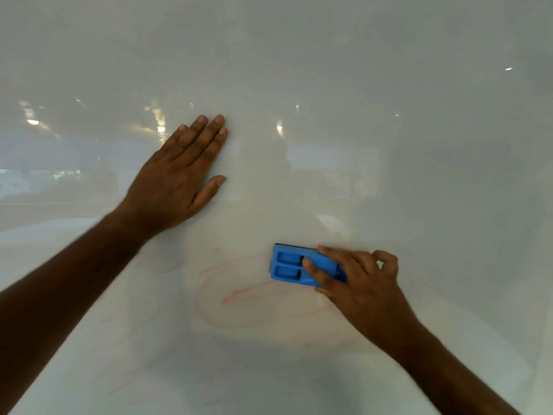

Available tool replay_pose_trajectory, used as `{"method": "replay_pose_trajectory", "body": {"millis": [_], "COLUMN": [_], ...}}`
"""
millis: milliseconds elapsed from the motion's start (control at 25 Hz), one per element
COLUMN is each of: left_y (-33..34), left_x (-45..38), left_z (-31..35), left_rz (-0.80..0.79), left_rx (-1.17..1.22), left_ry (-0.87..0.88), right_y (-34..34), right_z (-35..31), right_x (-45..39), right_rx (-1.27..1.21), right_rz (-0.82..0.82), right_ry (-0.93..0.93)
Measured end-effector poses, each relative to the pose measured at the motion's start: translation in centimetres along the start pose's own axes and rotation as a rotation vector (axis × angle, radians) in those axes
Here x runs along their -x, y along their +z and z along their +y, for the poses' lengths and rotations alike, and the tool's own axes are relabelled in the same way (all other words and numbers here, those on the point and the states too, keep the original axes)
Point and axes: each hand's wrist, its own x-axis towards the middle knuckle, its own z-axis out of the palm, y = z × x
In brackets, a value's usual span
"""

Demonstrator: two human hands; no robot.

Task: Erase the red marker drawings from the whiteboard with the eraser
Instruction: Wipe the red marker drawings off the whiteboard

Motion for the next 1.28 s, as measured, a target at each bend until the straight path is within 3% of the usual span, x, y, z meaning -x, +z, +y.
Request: {"method": "replay_pose_trajectory", "body": {"millis": [160,280,480,600,880,1000,1120,1280], "left_y": [-1.0,-1.1,-1.6,-2.4,-2.9,-2.7,-2.9,-3.5], "left_x": [0.7,0.9,2.5,4.6,9.4,9.6,10.1,11.8], "left_z": [-3.3,-4.0,-5.6,-7.9,-10.1,-9.9,-10.5,-12.8], "left_rz": [-0.068,-0.067,-0.034,-0.036,-0.019,0.000,-0.005,-0.036], "left_rx": [-0.007,-0.013,-0.006,0.010,0.029,0.027,0.028,-0.020], "left_ry": [0.108,0.110,-0.045,-0.097,-0.223,-0.229,-0.182,-0.108], "right_y": [-1.2,-0.8,-0.2,-0.6,-1.5,-0.5,0.3,-0.4], "right_z": [2.2,-0.5,-7.0,-6.4,-3.6,-8.0,-12.9,-13.0], "right_x": [-3.9,-8.4,-6.9,-3.1,-8.8,-12.1,-11.0,-6.6], "right_rx": [-0.028,-0.137,-0.080,-0.064,-0.054,-0.078,-0.035,-0.039], "right_rz": [-0.014,-0.002,-0.055,-0.095,-0.029,0.002,-0.007,-0.036], "right_ry": [0.192,0.280,0.096,0.042,0.251,0.267,0.142,0.003]}}
